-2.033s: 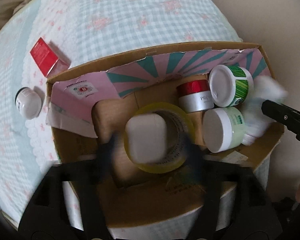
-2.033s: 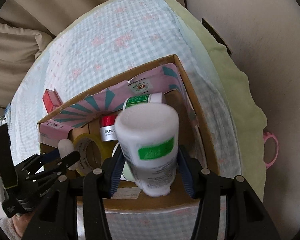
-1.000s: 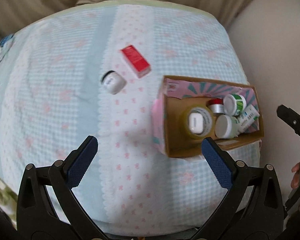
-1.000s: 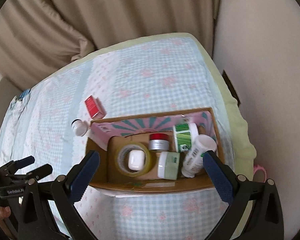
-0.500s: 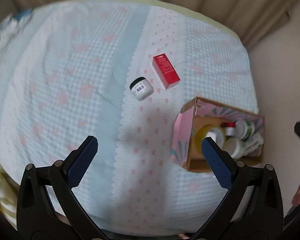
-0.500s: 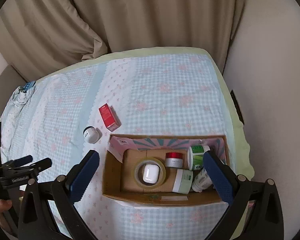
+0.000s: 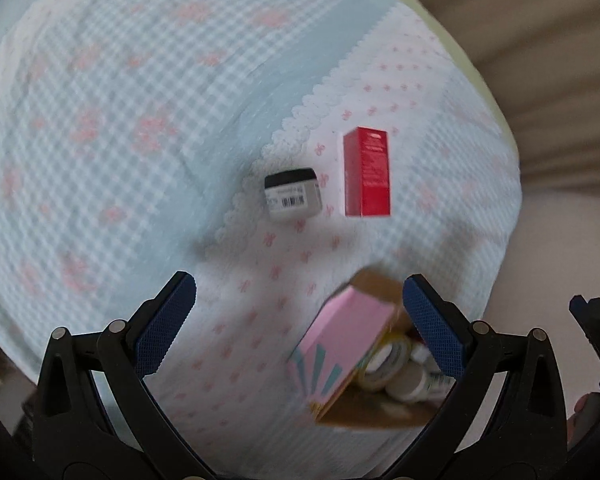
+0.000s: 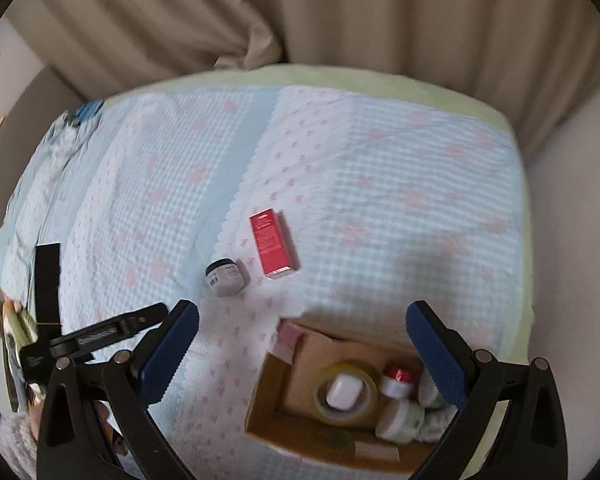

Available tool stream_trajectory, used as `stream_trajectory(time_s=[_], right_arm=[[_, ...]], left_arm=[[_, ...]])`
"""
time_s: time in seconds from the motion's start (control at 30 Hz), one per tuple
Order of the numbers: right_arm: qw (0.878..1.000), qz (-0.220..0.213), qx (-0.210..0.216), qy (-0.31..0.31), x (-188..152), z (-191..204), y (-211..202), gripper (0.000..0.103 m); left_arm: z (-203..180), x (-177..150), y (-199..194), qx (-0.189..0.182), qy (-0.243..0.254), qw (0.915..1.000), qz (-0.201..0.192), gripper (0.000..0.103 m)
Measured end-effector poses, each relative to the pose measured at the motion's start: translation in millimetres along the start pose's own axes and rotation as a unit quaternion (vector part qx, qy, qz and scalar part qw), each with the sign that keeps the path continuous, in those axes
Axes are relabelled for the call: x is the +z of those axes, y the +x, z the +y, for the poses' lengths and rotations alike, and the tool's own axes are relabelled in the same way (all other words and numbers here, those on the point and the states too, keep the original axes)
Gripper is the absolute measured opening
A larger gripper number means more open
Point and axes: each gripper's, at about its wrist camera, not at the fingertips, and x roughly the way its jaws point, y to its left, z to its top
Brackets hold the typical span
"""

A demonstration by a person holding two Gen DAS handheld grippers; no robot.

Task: Organize rigid objects
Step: 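Grasp the black-lidded white jar with the left tool while the right tool grasps the red box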

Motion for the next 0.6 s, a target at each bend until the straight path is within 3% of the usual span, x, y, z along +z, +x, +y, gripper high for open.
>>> stream_trajectory(time_s=[0.37, 0.6], right_arm=[[0.993, 0.108, 0.037, -0.040, 69, 8, 149, 0.103], [0.984, 0.169, 0.030, -0.054, 76, 22, 230, 0.087]], left_arm=[[-6, 37, 81, 0.057, -0.016, 0.9982, 0.002, 0.097], [-4, 45, 120, 0.070, -0.027, 0.9970, 0.021, 0.087]])
